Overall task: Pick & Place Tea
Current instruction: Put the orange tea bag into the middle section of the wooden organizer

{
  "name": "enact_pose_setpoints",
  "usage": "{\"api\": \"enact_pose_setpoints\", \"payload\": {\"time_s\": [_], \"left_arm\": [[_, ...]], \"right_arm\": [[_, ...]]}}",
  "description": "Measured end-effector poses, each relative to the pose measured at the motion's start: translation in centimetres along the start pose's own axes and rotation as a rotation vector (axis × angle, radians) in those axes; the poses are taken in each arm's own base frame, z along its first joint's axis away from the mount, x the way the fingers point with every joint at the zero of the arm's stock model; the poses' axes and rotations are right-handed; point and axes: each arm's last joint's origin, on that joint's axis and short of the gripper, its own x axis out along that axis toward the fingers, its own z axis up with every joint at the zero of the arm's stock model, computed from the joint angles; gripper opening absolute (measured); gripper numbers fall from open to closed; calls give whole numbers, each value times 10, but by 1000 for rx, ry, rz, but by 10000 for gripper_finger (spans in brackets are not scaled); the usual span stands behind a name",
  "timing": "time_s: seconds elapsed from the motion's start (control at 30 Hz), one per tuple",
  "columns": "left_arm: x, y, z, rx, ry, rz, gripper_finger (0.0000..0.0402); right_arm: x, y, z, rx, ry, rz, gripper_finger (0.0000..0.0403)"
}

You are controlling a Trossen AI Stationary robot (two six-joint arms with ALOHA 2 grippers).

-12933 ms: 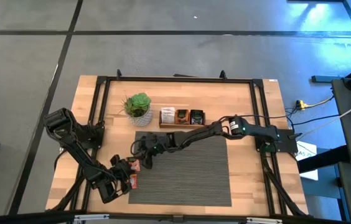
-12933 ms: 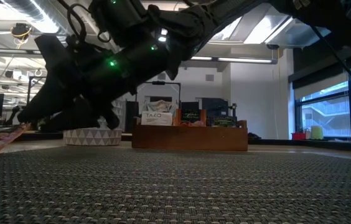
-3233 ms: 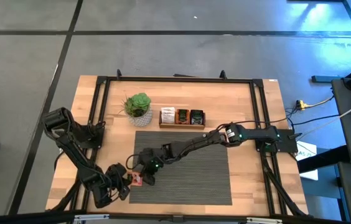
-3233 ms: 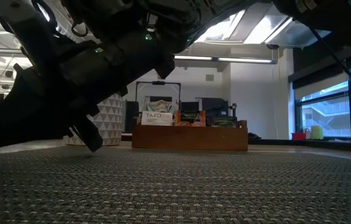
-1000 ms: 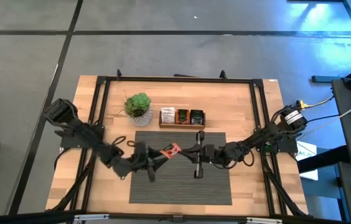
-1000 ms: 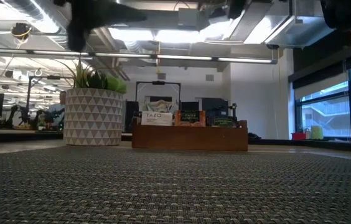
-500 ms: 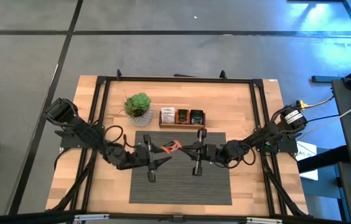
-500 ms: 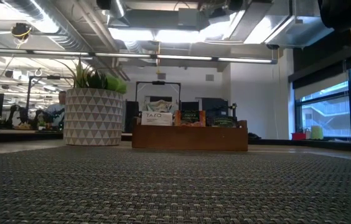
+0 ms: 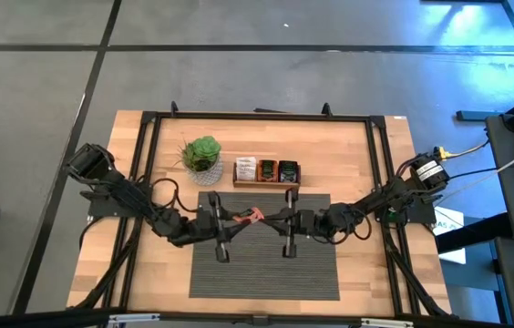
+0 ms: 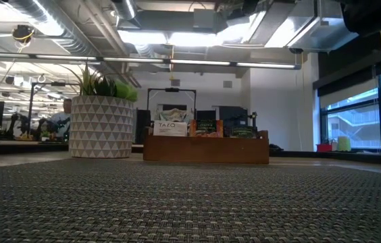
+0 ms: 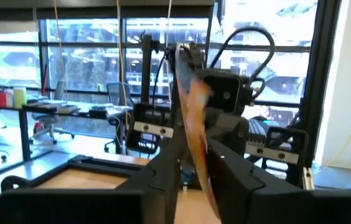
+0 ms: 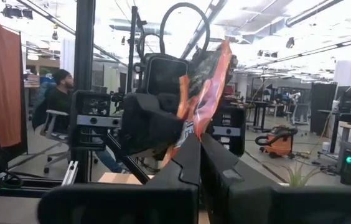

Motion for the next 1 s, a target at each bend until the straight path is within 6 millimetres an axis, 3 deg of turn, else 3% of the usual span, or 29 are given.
{"api": "enact_pose_setpoints", "payload": {"time_s": [0.27,0.4,0.57,0.77,1.0], "left_arm": [[0,0,1,24,-9,3,10],[0,0,0,35,5,28,15],[-5,-3,-5,61,53,70,13],[-13,-11,-17,28,151,29,9],[-10,-6,-37,-47,312,-78,8]], "right_arm": [[0,1,-4,-58,37,15,20],[0,2,-9,-40,97,26,70],[-6,1,-17,-5,313,35,160],[-17,-14,4,124,484,33,226],[-17,-21,33,83,479,155,223]]}}
